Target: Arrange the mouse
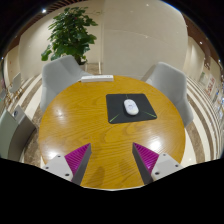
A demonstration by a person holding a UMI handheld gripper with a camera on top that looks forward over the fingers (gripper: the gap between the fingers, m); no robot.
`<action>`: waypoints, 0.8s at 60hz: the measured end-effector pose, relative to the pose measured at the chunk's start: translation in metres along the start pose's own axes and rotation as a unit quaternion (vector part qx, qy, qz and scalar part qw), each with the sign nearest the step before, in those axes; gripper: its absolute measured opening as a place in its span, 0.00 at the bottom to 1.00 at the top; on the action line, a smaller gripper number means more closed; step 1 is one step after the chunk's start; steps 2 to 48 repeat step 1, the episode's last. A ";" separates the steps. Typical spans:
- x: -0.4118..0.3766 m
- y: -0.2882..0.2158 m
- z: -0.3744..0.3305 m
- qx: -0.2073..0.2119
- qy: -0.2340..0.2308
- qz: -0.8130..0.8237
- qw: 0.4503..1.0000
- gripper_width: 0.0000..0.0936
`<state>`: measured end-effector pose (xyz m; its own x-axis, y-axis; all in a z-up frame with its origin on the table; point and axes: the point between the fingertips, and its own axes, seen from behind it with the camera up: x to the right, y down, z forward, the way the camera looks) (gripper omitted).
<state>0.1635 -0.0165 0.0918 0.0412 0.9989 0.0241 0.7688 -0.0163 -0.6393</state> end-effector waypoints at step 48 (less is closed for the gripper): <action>-0.001 -0.001 0.000 0.000 0.000 -0.001 1.000 0.91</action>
